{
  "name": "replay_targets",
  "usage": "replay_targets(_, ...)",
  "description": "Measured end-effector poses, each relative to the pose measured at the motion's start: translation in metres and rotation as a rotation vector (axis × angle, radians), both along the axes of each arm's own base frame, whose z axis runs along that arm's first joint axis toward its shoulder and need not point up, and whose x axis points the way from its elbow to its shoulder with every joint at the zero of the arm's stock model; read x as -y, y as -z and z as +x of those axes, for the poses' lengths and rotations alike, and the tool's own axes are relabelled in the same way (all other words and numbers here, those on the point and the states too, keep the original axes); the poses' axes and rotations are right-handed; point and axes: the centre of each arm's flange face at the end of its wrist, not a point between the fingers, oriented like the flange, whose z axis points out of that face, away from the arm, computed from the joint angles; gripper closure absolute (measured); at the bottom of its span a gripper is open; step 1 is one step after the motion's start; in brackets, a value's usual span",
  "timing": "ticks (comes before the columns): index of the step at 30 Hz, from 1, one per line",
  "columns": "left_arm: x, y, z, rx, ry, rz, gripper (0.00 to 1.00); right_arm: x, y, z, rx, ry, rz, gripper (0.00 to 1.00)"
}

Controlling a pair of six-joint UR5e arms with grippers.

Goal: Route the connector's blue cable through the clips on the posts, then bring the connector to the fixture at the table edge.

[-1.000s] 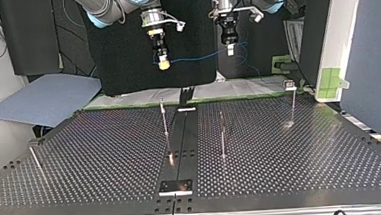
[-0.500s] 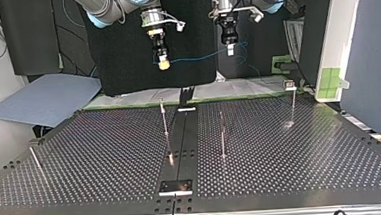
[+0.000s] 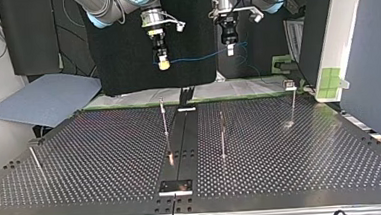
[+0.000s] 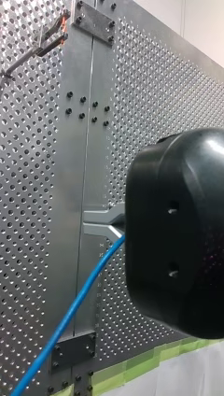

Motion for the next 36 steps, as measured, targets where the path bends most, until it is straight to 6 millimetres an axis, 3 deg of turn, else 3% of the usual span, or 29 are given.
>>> replay_targets(6,0.002,0.007,0.001,-0.014,0.006,0.014,1.0,-0.007,0.008,0.01,-0.024,-0.029,0.016,1.0)
replay_targets(14,0.0,0.025,-0.003,-0.053,0.008,0.04,1.0,-0.026,0.048,0.013,-0.102,-0.061,0.087,1.0)
replay_targets(19,0.0,0.026,-0.003,-0.055,0.008,0.041,1.0,-0.029,0.06,0.011,-0.12,-0.063,0.103,1.0)
replay_targets(22,0.005,0.02,0.0,-0.045,0.005,0.04,1.0,-0.031,0.055,0.017,-0.122,-0.082,0.093,1.0)
replay_targets(30,0.015,-0.011,0.014,-0.008,-0.01,0.021,1.0,-0.033,0.012,0.051,-0.092,-0.172,0.049,1.0)
replay_targets(36,0.015,-0.03,0.013,-0.006,-0.011,0.02,1.0,-0.032,0.006,0.055,-0.112,-0.188,0.068,1.0)
